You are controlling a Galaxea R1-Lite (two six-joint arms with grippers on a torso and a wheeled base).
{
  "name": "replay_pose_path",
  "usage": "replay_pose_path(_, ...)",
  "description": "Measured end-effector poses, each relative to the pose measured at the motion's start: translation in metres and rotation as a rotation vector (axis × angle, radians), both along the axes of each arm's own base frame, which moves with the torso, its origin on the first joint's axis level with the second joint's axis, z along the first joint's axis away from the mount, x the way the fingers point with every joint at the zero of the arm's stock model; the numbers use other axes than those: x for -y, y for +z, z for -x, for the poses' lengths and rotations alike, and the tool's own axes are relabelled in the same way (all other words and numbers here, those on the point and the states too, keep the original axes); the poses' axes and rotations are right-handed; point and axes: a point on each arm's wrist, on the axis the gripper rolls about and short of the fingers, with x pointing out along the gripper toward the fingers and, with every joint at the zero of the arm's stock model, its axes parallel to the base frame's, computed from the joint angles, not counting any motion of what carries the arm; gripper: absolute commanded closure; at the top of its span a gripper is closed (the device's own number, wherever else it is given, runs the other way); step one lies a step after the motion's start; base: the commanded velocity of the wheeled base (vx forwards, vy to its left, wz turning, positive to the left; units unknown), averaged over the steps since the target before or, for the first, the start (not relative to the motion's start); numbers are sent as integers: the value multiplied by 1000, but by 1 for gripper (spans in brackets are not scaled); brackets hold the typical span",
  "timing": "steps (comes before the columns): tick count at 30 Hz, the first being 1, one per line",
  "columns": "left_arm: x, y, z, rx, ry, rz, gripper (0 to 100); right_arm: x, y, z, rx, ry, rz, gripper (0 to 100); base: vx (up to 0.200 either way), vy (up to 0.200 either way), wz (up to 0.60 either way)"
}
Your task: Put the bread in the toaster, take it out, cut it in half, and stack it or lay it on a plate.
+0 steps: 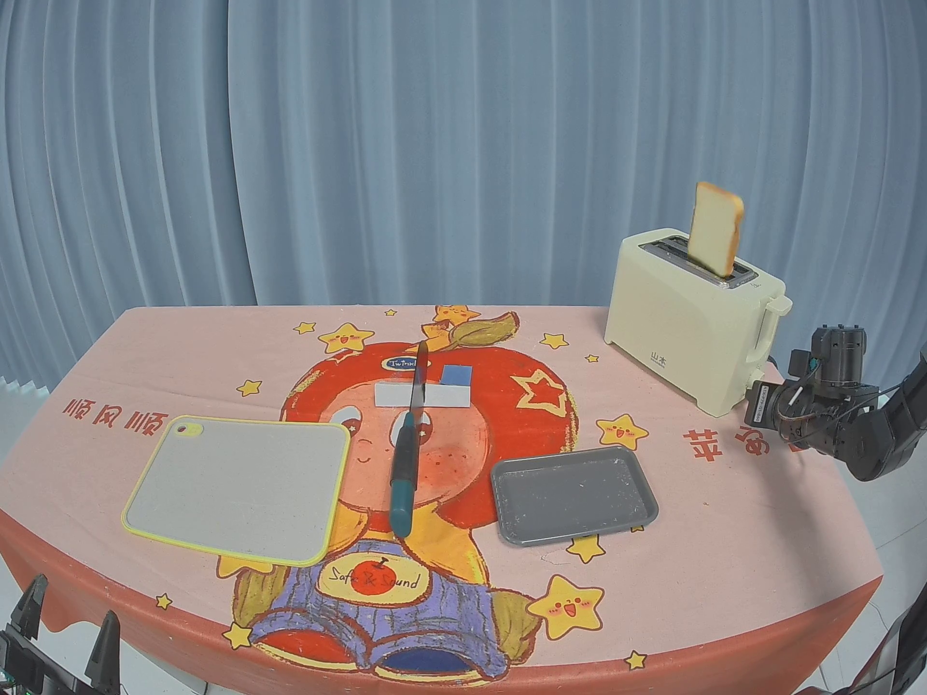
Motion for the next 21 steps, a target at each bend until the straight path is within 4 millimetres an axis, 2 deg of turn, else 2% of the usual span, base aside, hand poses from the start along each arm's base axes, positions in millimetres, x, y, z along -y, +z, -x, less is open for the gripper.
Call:
replay_pose_path(15, 0, 0, 0, 0, 0, 0, 0, -1, -5, 10, -31, 4, -1, 100, 0, 0, 0)
replay_pose_path(21, 0, 0, 0, 0, 0, 0, 0, -3, 2, 18, 21, 12, -2, 100, 0, 0, 0)
